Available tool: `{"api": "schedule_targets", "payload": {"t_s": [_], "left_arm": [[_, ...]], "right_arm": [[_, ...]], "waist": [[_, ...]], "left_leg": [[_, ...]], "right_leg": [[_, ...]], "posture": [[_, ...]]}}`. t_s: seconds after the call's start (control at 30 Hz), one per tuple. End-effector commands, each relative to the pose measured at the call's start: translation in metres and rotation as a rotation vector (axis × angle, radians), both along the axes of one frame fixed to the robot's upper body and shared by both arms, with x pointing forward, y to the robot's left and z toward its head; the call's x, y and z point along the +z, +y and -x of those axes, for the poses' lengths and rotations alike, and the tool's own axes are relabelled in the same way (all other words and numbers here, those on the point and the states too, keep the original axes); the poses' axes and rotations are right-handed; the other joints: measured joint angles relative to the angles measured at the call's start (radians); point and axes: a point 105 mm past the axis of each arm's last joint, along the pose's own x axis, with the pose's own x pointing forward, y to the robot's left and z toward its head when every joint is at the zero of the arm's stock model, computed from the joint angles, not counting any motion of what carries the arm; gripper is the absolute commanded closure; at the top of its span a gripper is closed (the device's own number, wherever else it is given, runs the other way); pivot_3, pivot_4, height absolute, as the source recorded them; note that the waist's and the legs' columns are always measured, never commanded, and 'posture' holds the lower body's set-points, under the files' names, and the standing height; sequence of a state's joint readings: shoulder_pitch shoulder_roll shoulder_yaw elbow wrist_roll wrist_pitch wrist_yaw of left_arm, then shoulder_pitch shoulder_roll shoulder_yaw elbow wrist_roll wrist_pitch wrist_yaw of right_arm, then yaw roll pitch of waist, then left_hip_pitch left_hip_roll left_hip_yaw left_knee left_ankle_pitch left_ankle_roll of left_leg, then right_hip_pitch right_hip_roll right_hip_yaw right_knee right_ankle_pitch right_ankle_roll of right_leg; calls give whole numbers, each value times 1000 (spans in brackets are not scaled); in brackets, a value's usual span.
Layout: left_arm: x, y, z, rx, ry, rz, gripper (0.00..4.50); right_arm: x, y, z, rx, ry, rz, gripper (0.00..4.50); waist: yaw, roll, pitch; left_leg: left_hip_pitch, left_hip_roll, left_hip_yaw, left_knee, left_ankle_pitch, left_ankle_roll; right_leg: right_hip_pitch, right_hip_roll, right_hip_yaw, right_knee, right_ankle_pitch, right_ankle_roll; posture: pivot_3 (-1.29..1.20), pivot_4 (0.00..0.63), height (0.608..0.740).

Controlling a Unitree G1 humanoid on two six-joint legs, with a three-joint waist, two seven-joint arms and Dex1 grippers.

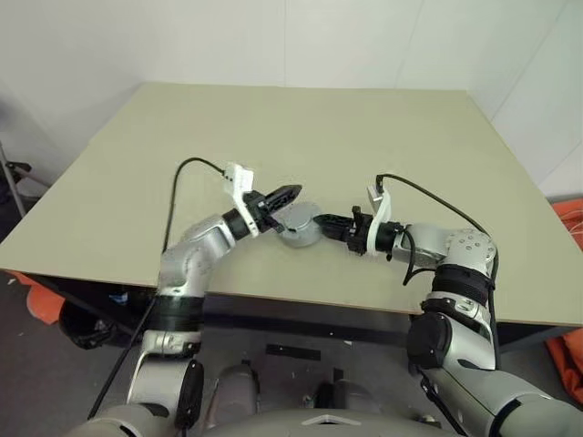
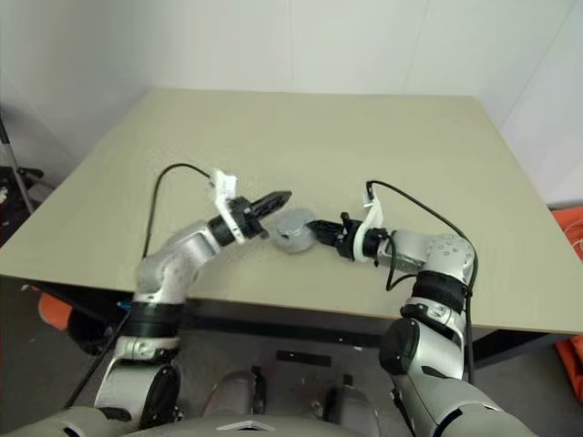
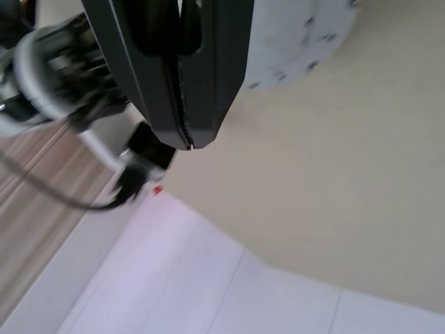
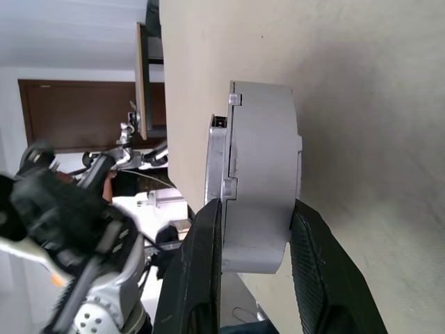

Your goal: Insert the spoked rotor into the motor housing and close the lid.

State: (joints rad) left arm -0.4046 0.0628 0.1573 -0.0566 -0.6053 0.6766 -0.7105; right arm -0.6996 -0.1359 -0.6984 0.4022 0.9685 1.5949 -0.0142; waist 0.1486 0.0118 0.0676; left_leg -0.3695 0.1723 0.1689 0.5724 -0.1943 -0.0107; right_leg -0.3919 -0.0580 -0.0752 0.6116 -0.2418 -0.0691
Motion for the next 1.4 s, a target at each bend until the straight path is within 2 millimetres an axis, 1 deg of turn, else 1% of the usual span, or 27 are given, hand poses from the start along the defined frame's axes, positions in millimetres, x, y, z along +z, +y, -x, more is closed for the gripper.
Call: {"api": "schedule_targets", "payload": {"t_s": [0.03, 0.17, 0.2, 0.27, 0.3, 0.37, 0.4, 0.47, 0.53, 0.6, 0.67, 0.77, 0.93, 1.03, 1.1, 1.27, 1.4], "left_arm": [[9, 23, 21, 29, 56, 136, 4434], [-11, 40, 37, 94, 193, 211, 4434], [-15, 43, 38, 112, 224, 227, 4261], [-30, 47, 41, 146, 318, 270, 3859], [-36, 49, 41, 161, 359, 292, 3596], [-44, 46, 39, 170, 422, 335, 2896], [-45, 44, 38, 167, 445, 364, 2562], [-47, 43, 33, 179, 482, 416, 1963], [-50, 43, 27, 194, 518, 451, 1226], [-49, 41, 24, 193, 535, 477, 574], [-47, 41, 21, 195, 540, 506, 13], [-46, 42, 18, 201, 555, 528, 13], [-52, 43, 18, 201, 589, 549, 13], [-57, 42, 16, 195, 617, 558, 13], [-59, 39, 14, 181, 627, 570, 13], [-56, 31, 6, 136, 636, 616, 13], [-48, 25, 1, 101, 615, 644, 13]], "right_arm": [[21, -2, -9, -17, -83, -35, 3351], [23, -3, -11, -21, -89, -34, 3351], [24, -3, -12, -20, -91, -34, 3351], [29, 0, -15, -17, -108, -53, 3351], [32, 2, -16, -15, -114, -60, 3351], [37, 7, -17, -5, -130, -77, 3351], [41, 10, -17, 2, -140, -87, 3351], [47, 17, -17, 16, -160, -103, 3351], [52, 21, -16, 25, -179, -113, 3351], [55, 23, -16, 26, -187, -117, 3351], [57, 25, -16, 27, -193, -120, 3351], [59, 27, -16, 28, -200, -122, 3351], [62, 28, -17, 24, -206, -125, 3351], [66, 31, -17, 32, -214, -139, 3351], [68, 34, -15, 45, -218, -145, 3351], [69, 41, -12, 61, -227, -152, 3351], [70, 42, -11, 62, -232, -154, 3351]], "waist": [[-1, 0, 0], [-2, 0, 0], [-2, 0, 0], [0, 0, 1], [-1, 0, 0], [-1, 0, 1], [-1, 0, 1], [-1, 0, 0], [-2, 0, 0], [-1, 0, 0], [0, 0, 0], [0, 0, 0], [-1, 0, 0], [-2, 0, 0], [-1, 0, 0], [-1, 0, 0], [0, 0, 0]], "left_leg": [[0, 0, 0, 0, 0, 0], [0, 0, 0, 1, 0, 0], [1, 0, 0, 1, 0, 0], [1, 1, 0, 3, 0, 0], [2, 0, 0, 4, 0, -1], [2, 0, 0, 5, 0, -1], [2, 0, 0, 5, 1, -2], [3, 0, 0, 5, 1, -2], [3, 0, 0, 6, 1, -2], [3, 0, -1, 6, 1, -2], [2, 0, -1, 6, 1, -2], [1, -1, -1, 5, 1, -2], [1, -1, -2, 5, 1, -2], [1, -1, -2, 6, 1, -2], [2, -1, -2, 6, 1, -2], [1, -1, -2, 6, 1, -2], [1, -1, -2, 6, 1, -2]], "right_leg": [[0, 0, 0, 0, 0, 0], [0, 0, 0, 0, 0, 0], [1, 0, 0, -1, -1, -1], [2, 0, 0, 0, -1, -1], [3, 0, 0, 0, -1, 0], [4, 0, 1, -2, 0, 4], [5, 0, 1, -3, -2, 10], [6, 0, 2, -3, -2, 11], [6, 0, 2, -3, 1, 14], [6, 1, 2, -3, 3, 11], [6, 1, 2, -3, 4, 9], [5, 1, 2, -3, 5, 10], [5, 1, 2, -3, 5, 11], [5, 1, 2, -3, 2, 16], [5, 1, 2, -3, 2, 17], [5, 1, 2, -3, 4, 14], [6, 1, 2, -3, 5, 13]], "posture": [[0, 0, 740], [0, 0, 740], [0, 0, 740], [0, 0, 740], [0, 0, 740], [0, 0, 740], [0, 0, 740], [0, 0, 740], [0, 0, 740], [0, 0, 740], [0, 0, 740], [0, 0, 740], [0, 0, 740], [0, 0, 740], [0, 0, 740], [0, 0, 740], [0, 0, 740]]}}
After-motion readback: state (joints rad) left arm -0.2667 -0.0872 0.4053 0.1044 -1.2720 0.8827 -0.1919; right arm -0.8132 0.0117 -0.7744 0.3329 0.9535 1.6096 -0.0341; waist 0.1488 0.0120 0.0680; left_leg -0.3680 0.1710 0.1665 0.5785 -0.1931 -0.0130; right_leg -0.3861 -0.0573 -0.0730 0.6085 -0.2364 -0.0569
